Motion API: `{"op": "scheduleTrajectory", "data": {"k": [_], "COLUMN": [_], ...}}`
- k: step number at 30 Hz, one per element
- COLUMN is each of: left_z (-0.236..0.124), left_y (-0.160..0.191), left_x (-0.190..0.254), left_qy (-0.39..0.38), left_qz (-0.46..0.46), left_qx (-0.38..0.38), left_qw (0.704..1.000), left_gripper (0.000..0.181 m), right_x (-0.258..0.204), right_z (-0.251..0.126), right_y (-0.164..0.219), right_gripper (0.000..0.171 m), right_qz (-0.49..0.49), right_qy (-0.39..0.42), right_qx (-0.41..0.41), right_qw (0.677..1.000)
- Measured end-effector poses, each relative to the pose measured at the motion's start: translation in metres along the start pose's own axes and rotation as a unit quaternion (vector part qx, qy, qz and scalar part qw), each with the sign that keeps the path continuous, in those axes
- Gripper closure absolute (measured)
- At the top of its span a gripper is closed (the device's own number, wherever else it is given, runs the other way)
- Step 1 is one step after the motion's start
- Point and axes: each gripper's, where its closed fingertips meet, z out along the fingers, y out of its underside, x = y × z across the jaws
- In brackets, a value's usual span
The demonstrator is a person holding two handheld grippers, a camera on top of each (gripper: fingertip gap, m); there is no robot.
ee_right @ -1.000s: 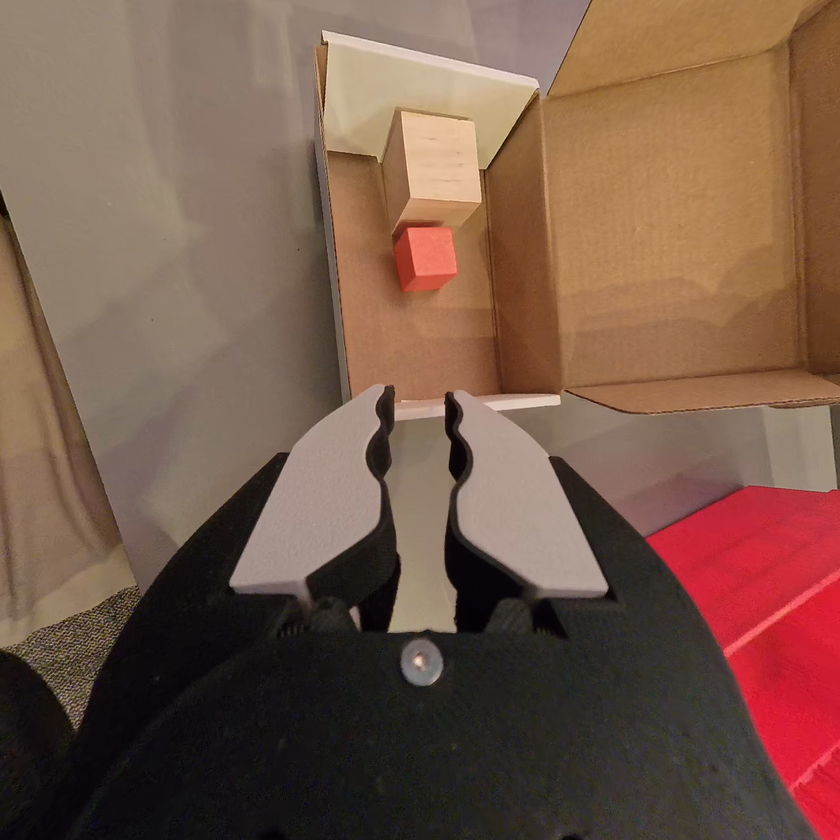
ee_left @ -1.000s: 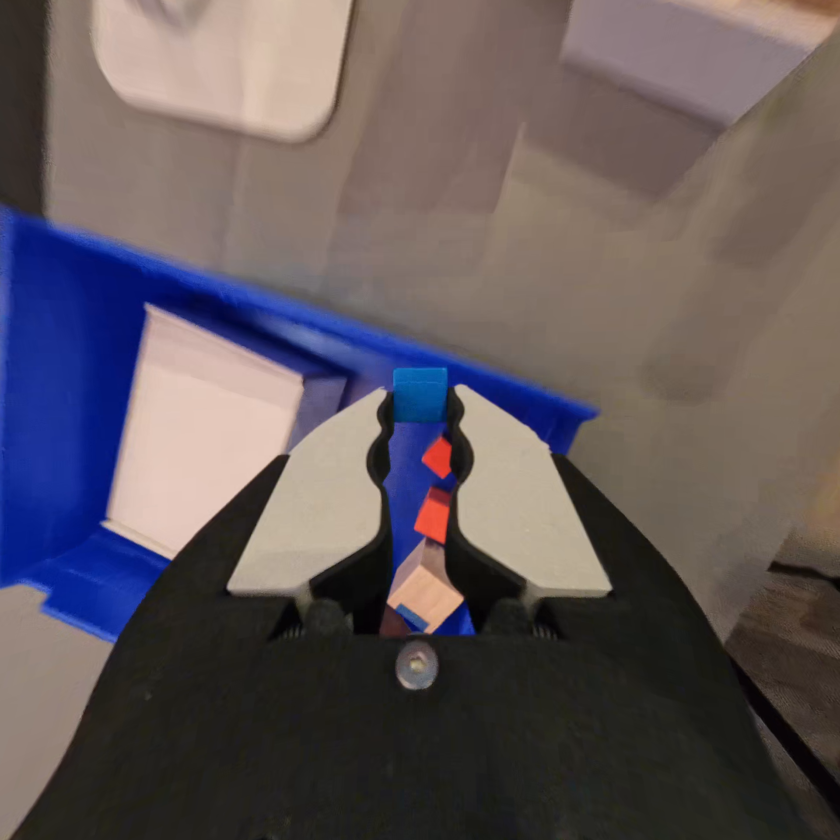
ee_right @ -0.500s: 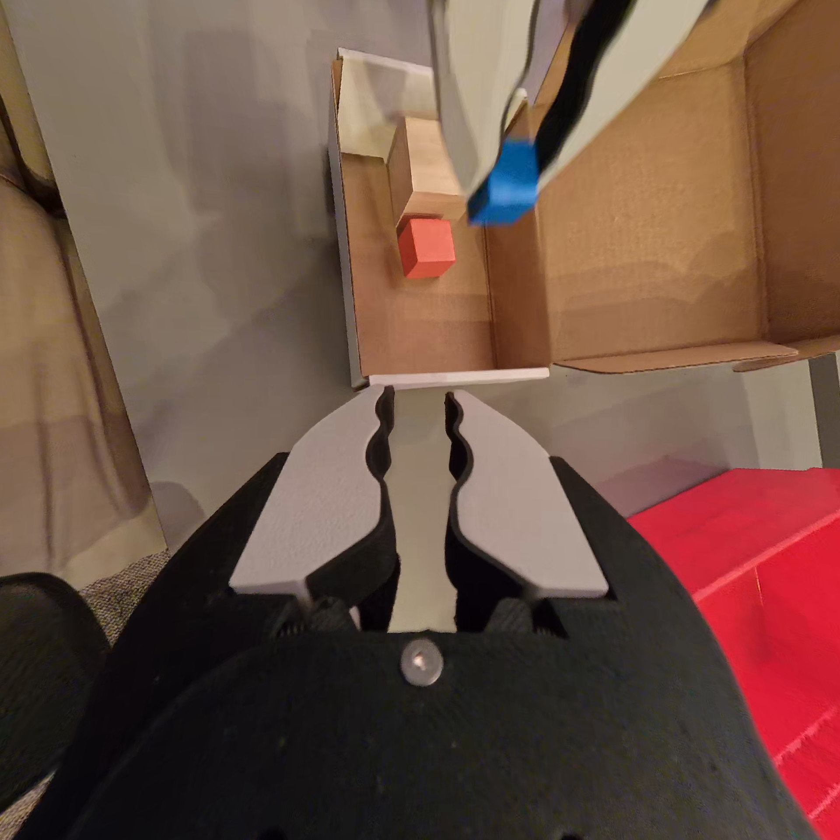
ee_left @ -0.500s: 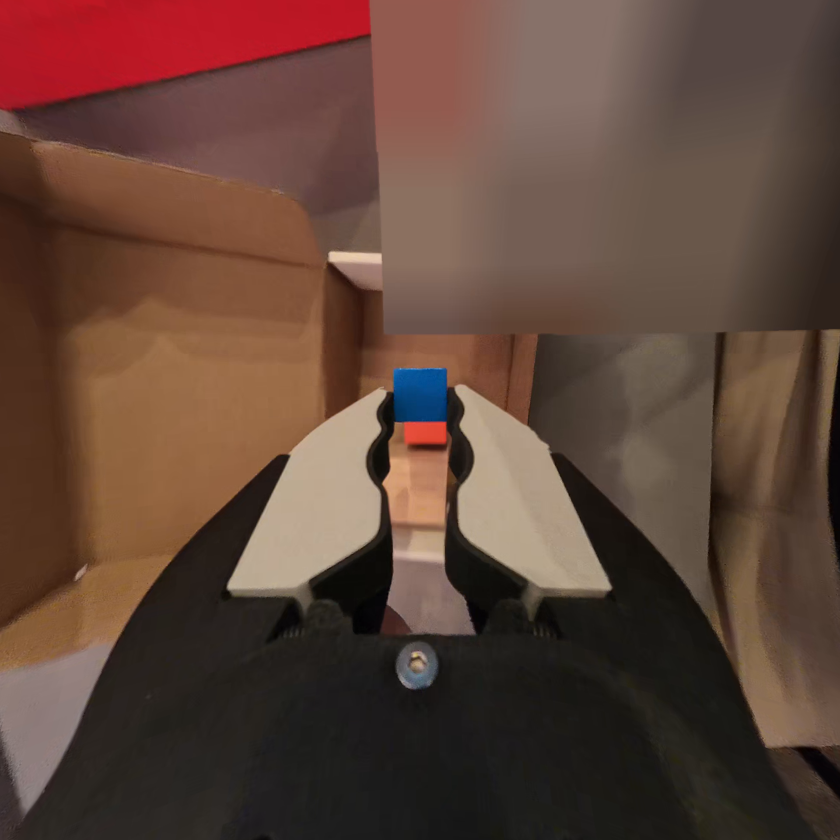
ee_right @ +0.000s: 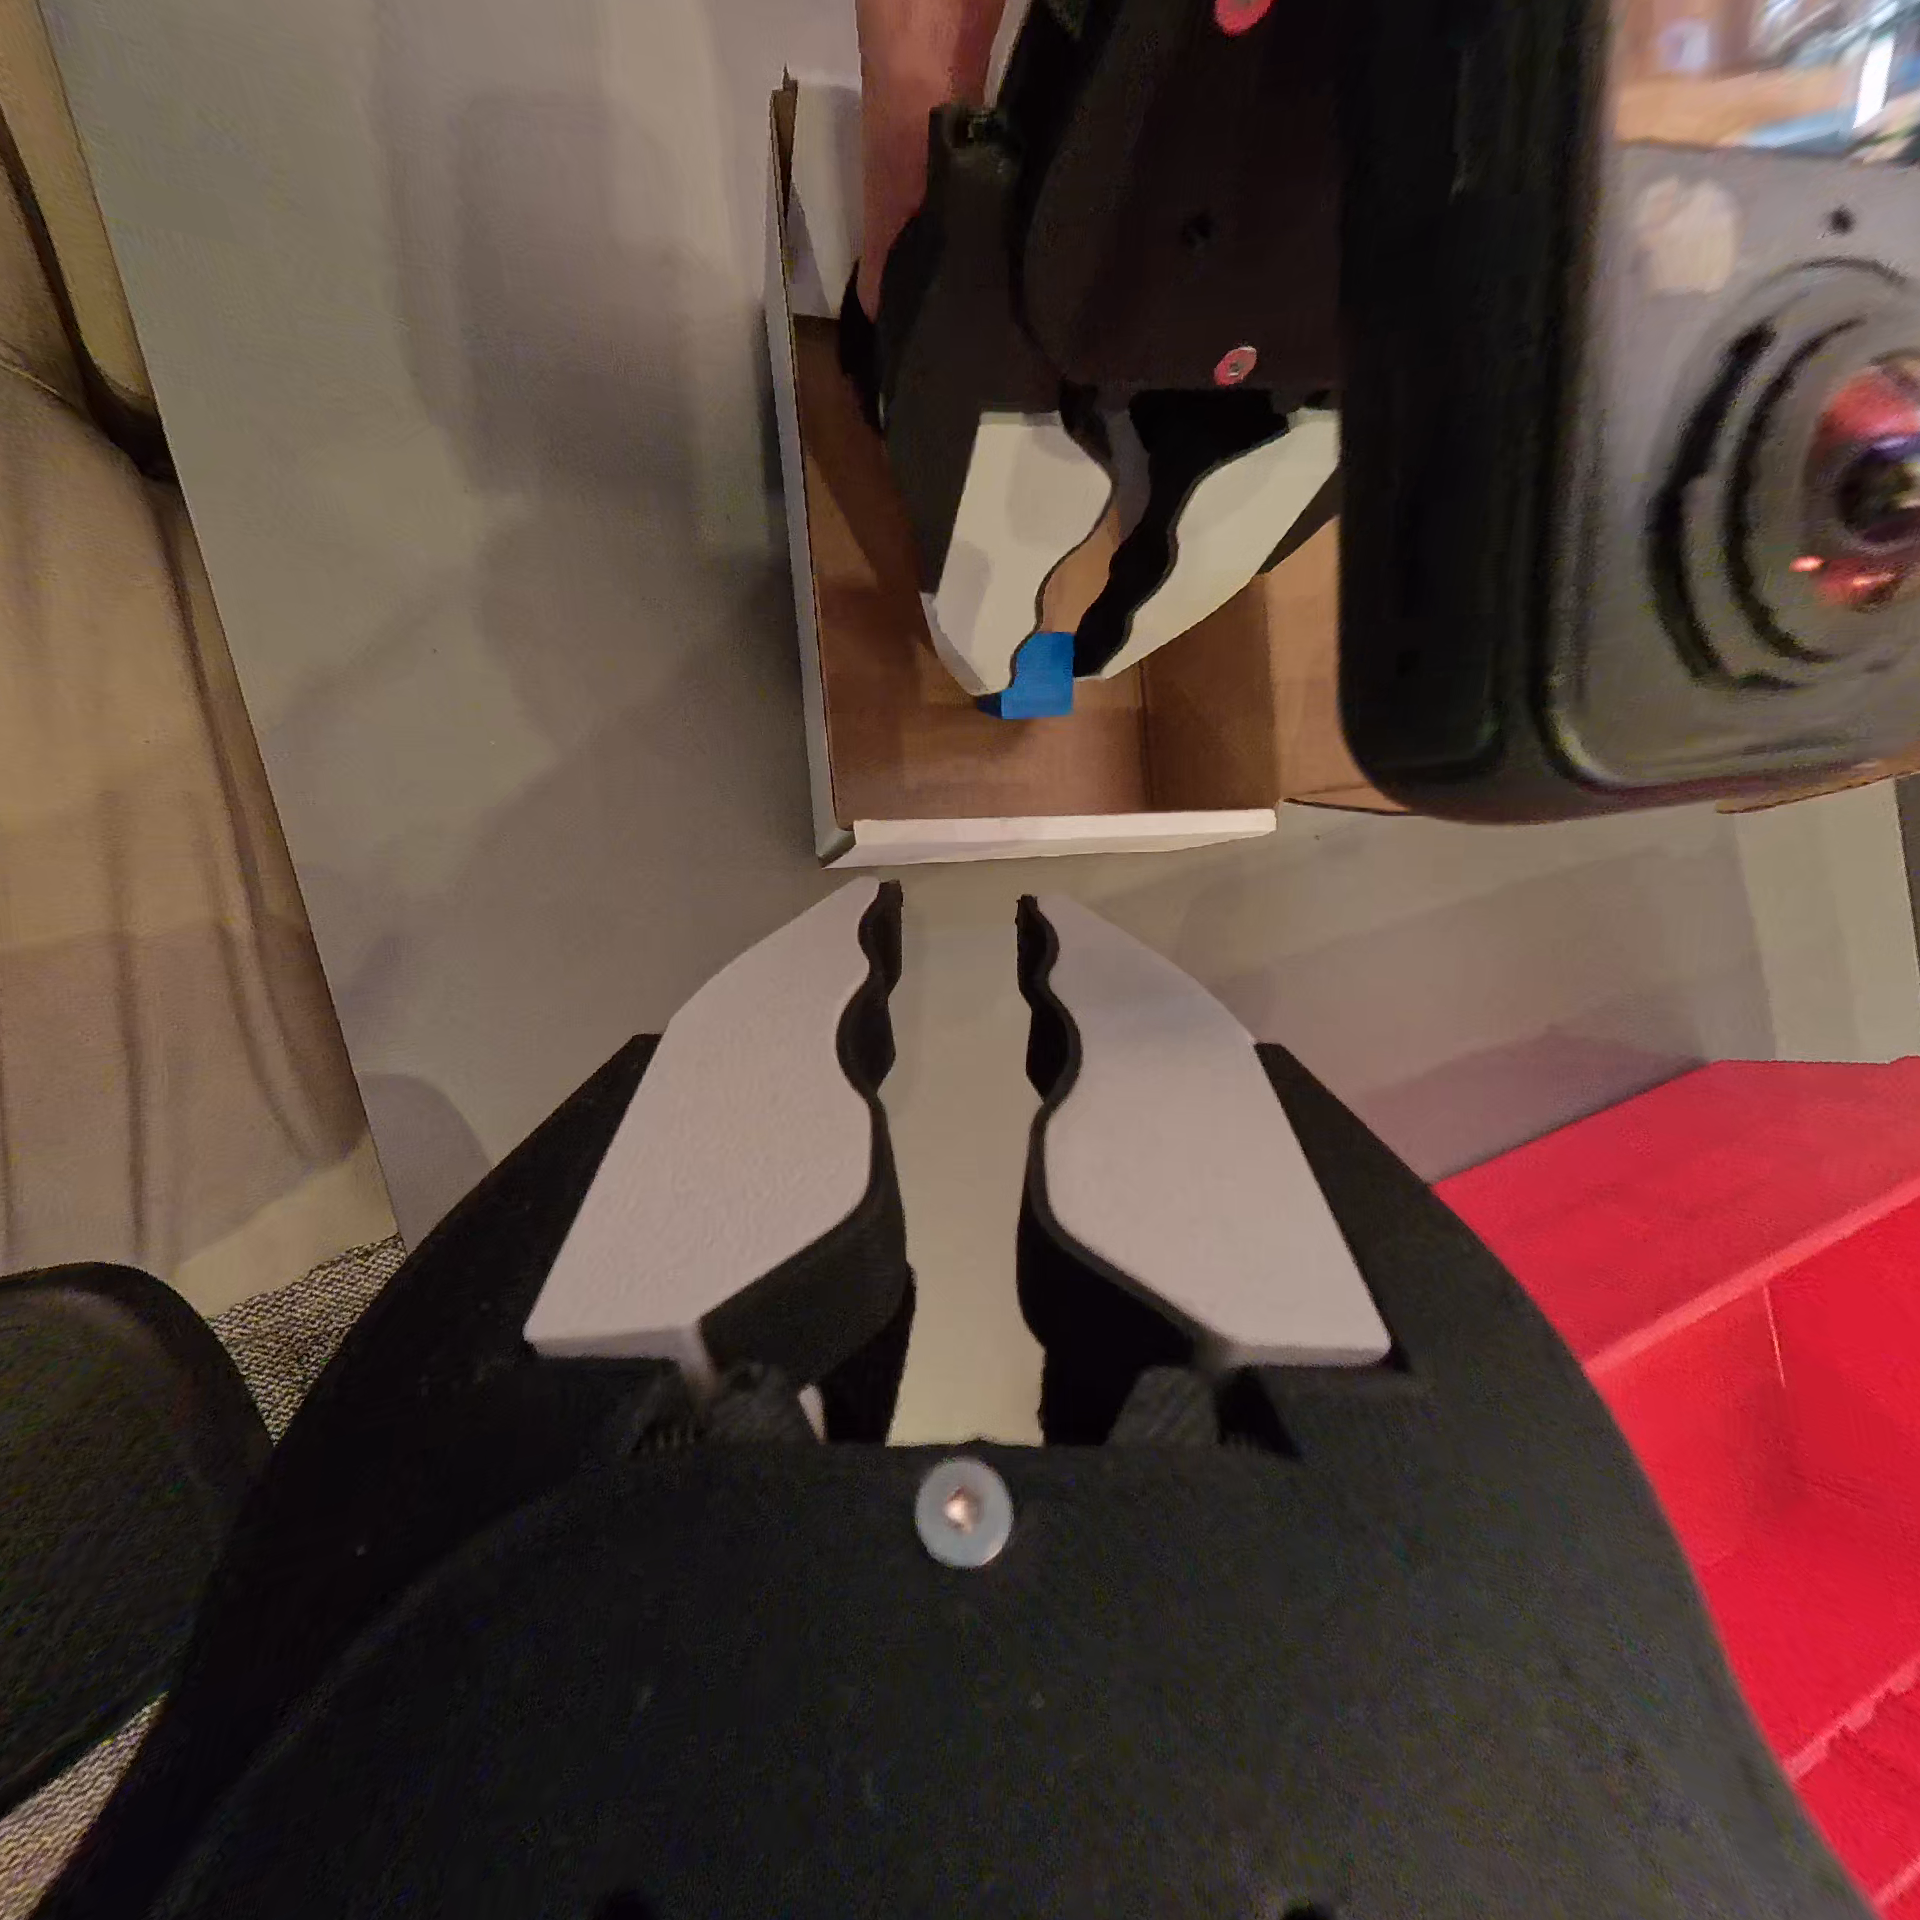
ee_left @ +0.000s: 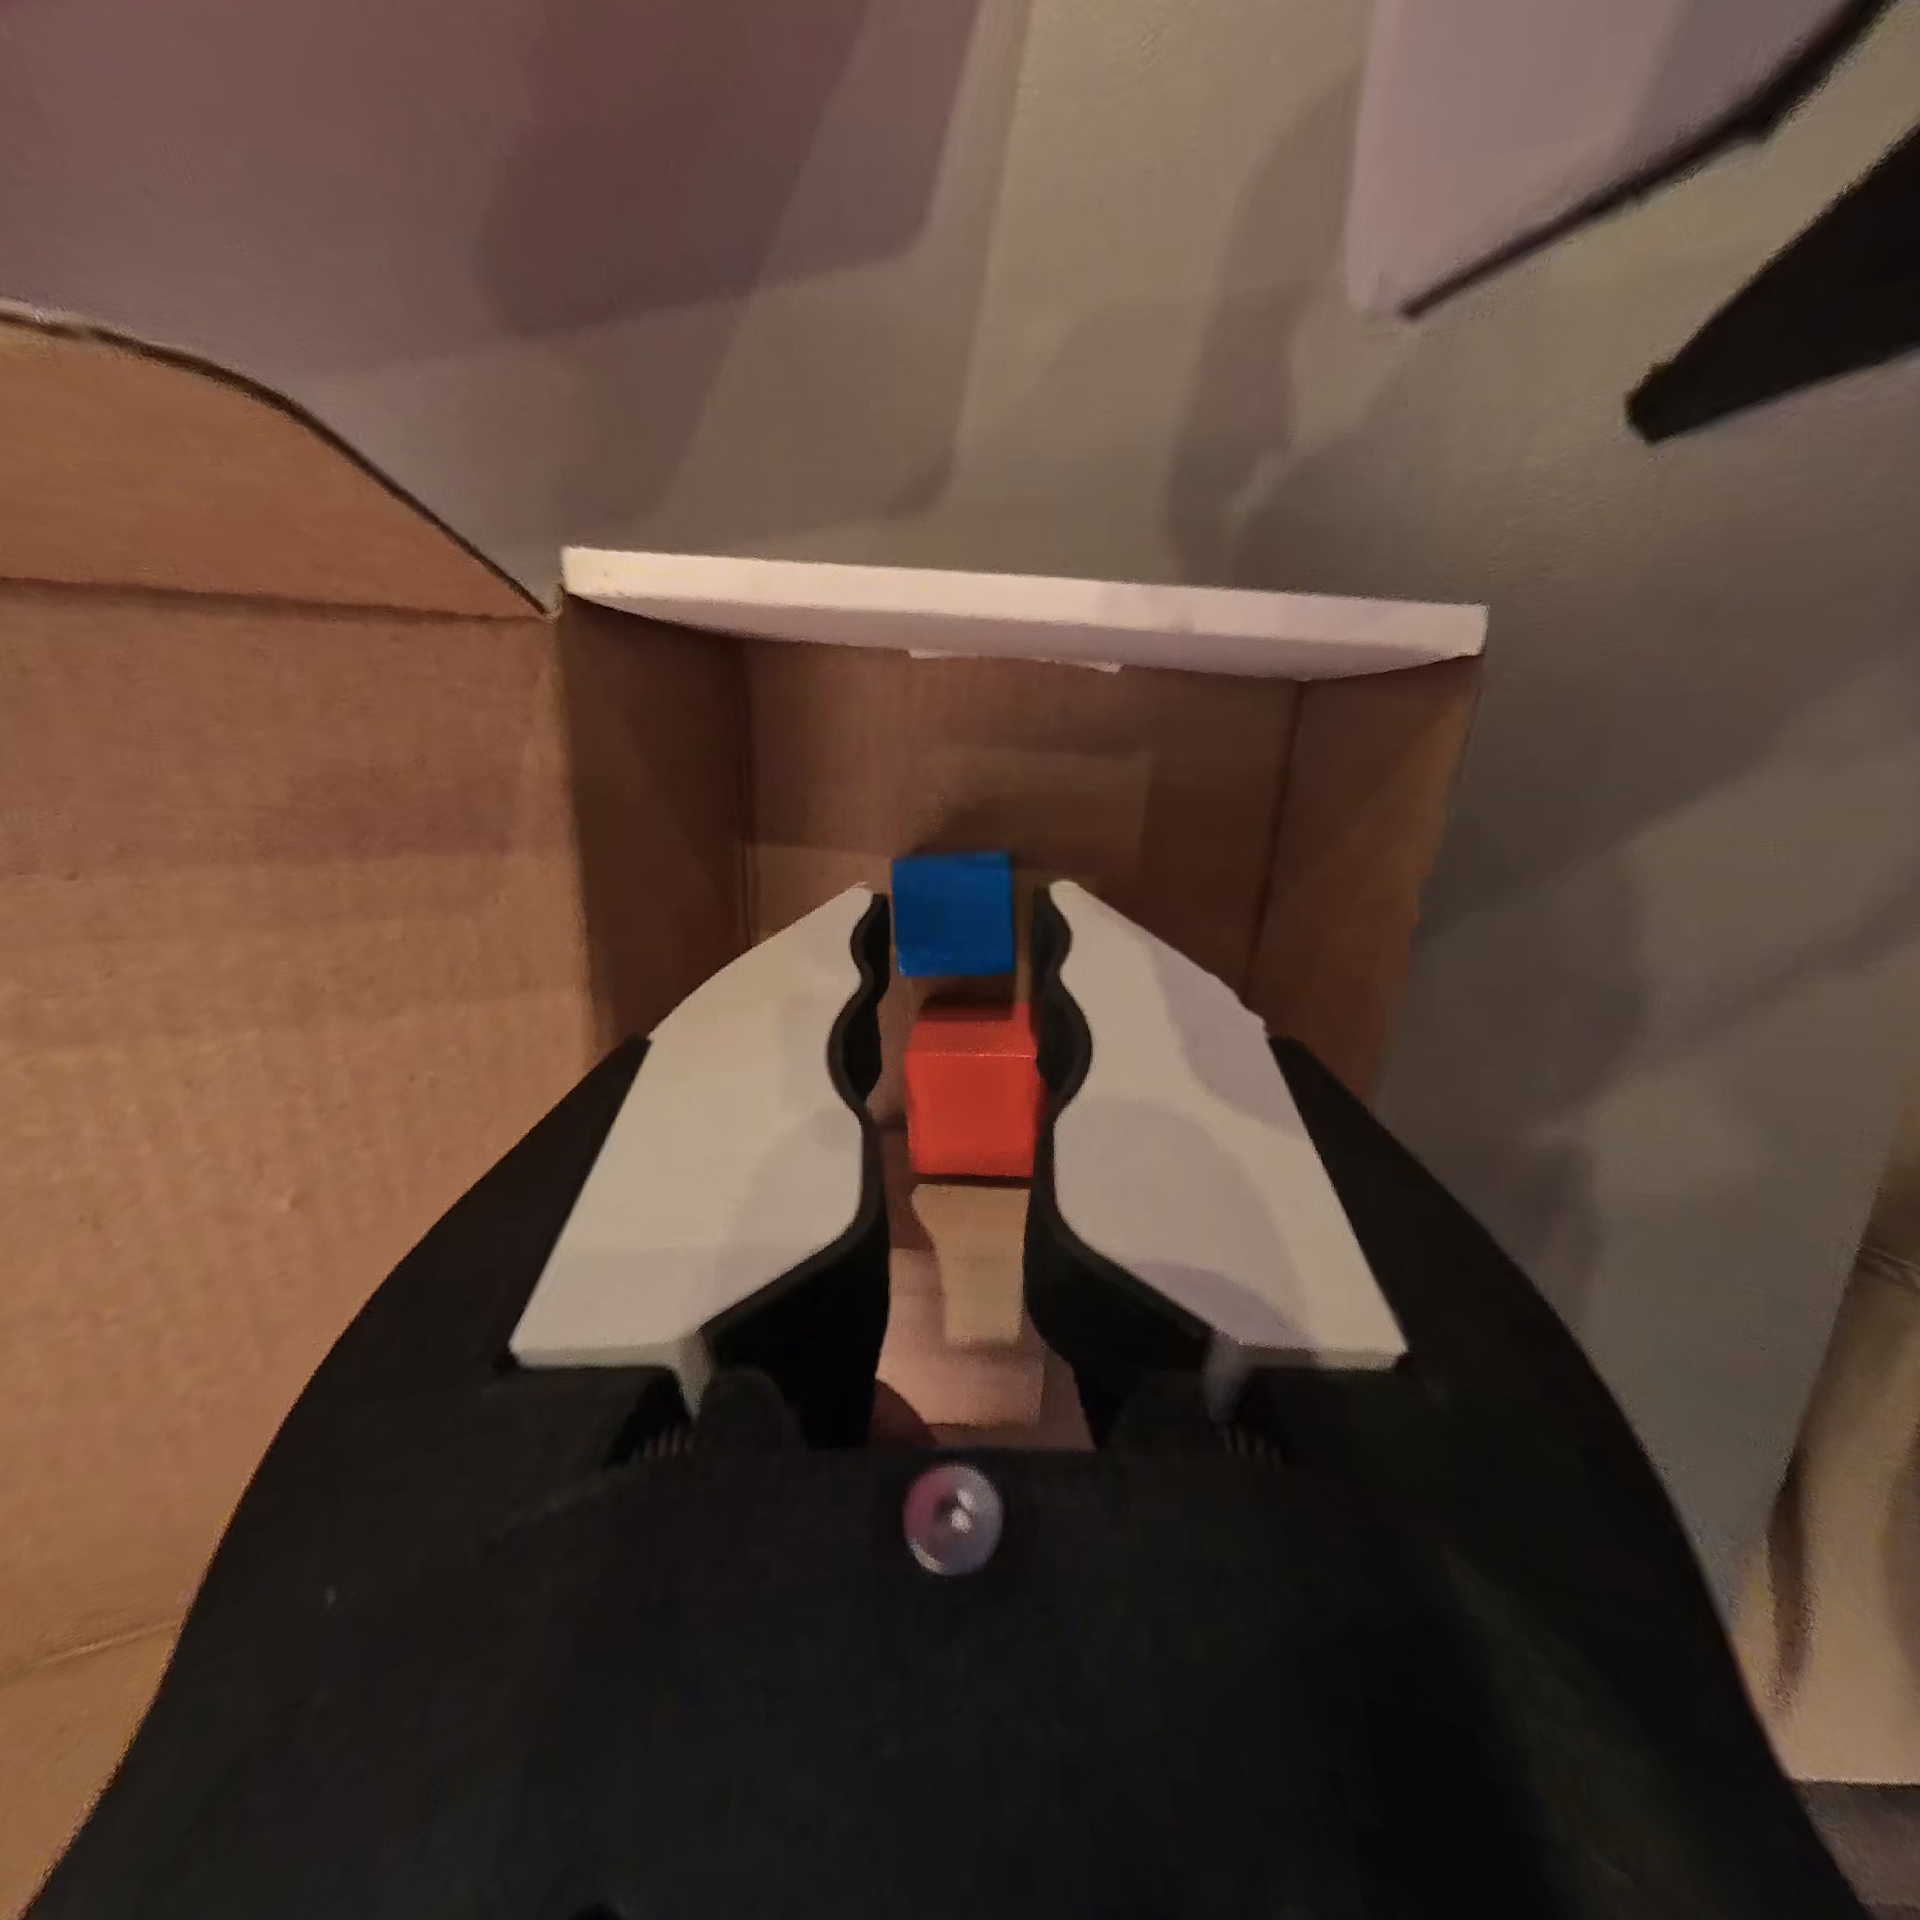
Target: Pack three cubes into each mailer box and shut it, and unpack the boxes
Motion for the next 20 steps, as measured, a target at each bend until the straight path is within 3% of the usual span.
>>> {"op": "scheduleTrajectory", "data": {"k": [1,6,11,16,20], "left_z": [0.000,-0.016,-0.071,-0.139,-0.159], "left_y": [0.001,0.005,0.021,0.052,0.085], "left_x": [0.001,0.001,-0.014,-0.049,-0.077], "left_qy": [-0.001,-0.022,-0.075,-0.148,-0.160], "left_qz": [0.004,-0.005,-0.063,-0.162,-0.252], "left_qx": [0.000,0.029,0.109,0.215,0.271], "left_qw": [1.000,0.999,0.989,0.952,0.915], "left_gripper": [0.150,0.142,0.143,0.139,0.134], "right_x": [0.000,0.002,0.016,0.034,0.053], "right_z": [0.000,-0.001,-0.004,-0.001,-0.002], "right_y": [0.000,0.001,0.007,0.005,-0.002], "right_gripper": [0.150,0.150,0.149,0.149,0.153], "right_qz": [0.001,0.005,0.068,0.194,0.285], "right_qy": [0.001,0.001,0.013,-0.002,-0.008], "right_qx": [0.000,0.000,0.005,0.049,0.099], "right_qw": [1.000,1.000,0.998,0.980,0.953]}}
